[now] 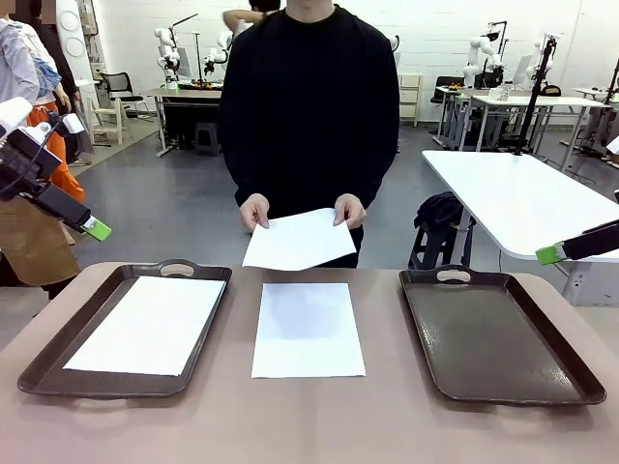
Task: Sort the A4 documents.
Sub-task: Receive the A4 Paper.
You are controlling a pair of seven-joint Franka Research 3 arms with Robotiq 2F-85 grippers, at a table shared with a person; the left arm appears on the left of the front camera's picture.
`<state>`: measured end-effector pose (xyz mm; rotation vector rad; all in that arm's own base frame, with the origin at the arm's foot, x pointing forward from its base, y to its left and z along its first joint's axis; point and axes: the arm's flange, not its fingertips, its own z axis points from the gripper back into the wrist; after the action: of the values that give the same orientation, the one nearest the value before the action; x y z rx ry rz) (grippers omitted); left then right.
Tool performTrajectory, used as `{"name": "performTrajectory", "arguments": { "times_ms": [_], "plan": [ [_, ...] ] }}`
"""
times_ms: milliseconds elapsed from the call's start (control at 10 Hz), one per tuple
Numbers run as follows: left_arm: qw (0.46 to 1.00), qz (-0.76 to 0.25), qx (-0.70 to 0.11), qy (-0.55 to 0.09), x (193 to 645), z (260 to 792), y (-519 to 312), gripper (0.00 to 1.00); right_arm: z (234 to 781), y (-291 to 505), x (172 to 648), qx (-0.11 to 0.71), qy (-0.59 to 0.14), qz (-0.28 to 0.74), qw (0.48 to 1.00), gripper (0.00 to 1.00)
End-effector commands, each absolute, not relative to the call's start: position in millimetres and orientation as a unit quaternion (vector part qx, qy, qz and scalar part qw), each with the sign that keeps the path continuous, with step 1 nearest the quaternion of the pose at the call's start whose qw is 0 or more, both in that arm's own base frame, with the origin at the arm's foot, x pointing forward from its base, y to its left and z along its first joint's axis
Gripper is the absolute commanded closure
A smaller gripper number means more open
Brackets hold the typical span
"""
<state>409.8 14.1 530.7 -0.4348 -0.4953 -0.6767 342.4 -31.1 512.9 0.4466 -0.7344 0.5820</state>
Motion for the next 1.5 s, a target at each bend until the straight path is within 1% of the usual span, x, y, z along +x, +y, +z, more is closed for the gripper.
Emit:
{"name": "performTrajectory", "arguments": {
  "times_ms": [0,1400],
  "plan": [
    [0.891,-0.326,-0.209,-0.238,410.0,530.4,14.1,0.00,510.7,-31.2,343.9,0.224,-0.351,0.279,0.865,0.00],
    [0.891,-0.326,-0.209,-0.238,410.0,530.4,14.1,0.00,510.7,-31.2,343.9,0.224,-0.351,0.279,0.865,0.00]
  ]
}}
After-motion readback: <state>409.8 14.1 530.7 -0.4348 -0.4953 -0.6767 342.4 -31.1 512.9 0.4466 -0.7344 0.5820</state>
